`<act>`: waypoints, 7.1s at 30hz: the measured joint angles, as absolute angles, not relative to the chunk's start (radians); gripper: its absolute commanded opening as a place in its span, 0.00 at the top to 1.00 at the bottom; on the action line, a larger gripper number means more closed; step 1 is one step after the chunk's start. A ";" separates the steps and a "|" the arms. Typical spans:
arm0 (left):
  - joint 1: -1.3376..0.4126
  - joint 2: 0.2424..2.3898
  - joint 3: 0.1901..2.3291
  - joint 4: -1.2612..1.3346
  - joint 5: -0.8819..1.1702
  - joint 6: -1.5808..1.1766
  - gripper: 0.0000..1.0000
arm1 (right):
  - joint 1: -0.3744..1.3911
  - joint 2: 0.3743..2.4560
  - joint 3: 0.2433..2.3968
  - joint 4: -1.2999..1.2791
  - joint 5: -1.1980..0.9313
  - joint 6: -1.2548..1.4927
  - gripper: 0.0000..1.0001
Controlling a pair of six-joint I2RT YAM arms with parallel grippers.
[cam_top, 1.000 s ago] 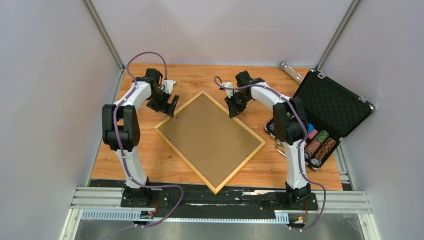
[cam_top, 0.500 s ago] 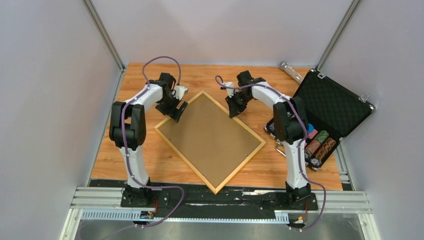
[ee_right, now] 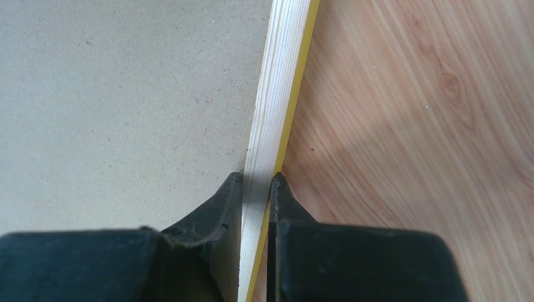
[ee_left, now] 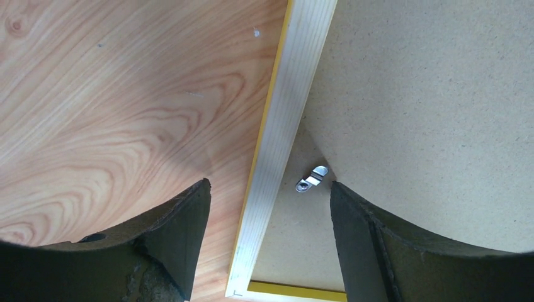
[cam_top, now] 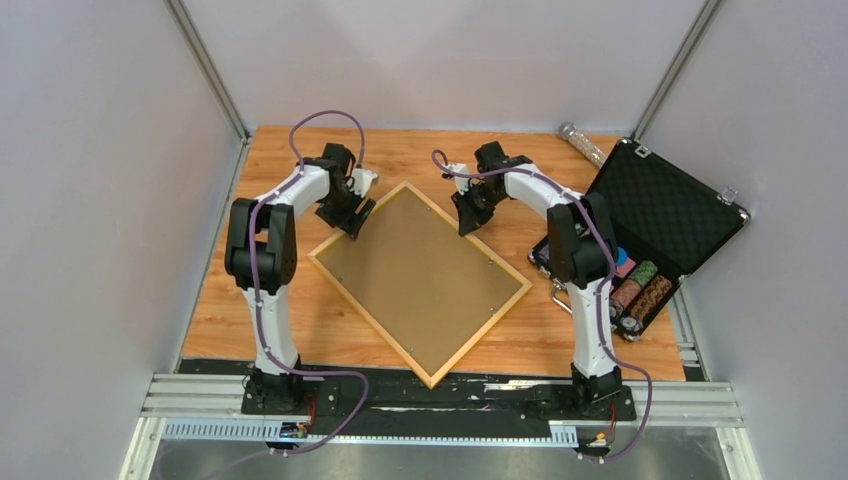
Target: Put the photo into the frame
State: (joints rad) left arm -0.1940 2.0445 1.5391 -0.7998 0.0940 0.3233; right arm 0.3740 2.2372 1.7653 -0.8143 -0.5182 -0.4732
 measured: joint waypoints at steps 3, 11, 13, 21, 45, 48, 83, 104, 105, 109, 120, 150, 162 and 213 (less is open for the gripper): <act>-0.194 2.051 1.549 -0.799 0.095 0.321 0.23 | 0.373 2.237 1.763 -0.812 -0.521 -0.472 1.00; -0.195 2.068 1.571 -0.799 0.099 0.308 0.31 | 0.371 2.233 1.752 -0.800 -0.526 -0.468 1.00; -0.195 2.073 1.578 -0.799 0.101 0.301 0.35 | 0.371 2.231 1.748 -0.795 -0.527 -0.467 1.00; -0.196 2.086 1.598 -0.794 0.102 0.283 0.46 | 0.371 2.224 1.735 -0.781 -0.527 -0.464 1.00; -0.193 2.086 1.597 -0.774 0.051 0.184 0.58 | 0.369 2.216 1.719 -0.762 -0.529 -0.456 1.00; -0.191 2.082 1.589 -0.768 0.051 0.170 0.59 | 0.369 2.216 1.718 -0.760 -0.529 -0.455 1.00; -0.109 2.020 1.581 -0.760 0.111 0.069 0.04 | 0.379 2.216 1.714 -0.739 -0.540 -0.431 0.98; -0.109 2.009 1.485 -0.744 0.075 0.091 0.10 | 0.379 2.216 1.714 -0.738 -0.537 -0.420 0.98; -0.109 2.004 1.485 -0.743 0.074 0.093 0.10 | 0.379 2.216 1.714 -0.738 -0.536 -0.420 0.98; -0.104 1.991 1.485 -0.743 0.073 0.095 0.11 | 0.379 2.216 1.713 -0.738 -0.537 -0.420 0.98; -0.088 1.988 1.485 -0.743 0.069 0.096 0.13 | 0.379 2.216 1.708 -0.731 -0.542 -0.418 0.98; -0.086 2.012 1.485 -0.717 0.093 0.108 0.20 | 0.379 2.216 1.708 -0.730 -0.543 -0.416 0.98; -0.092 2.009 1.467 -0.693 0.112 0.114 0.30 | 0.378 2.216 1.707 -0.729 -0.543 -0.416 0.98; -0.123 1.982 1.418 -0.642 0.098 0.120 0.50 | 0.378 2.216 1.706 -0.728 -0.544 -0.415 0.98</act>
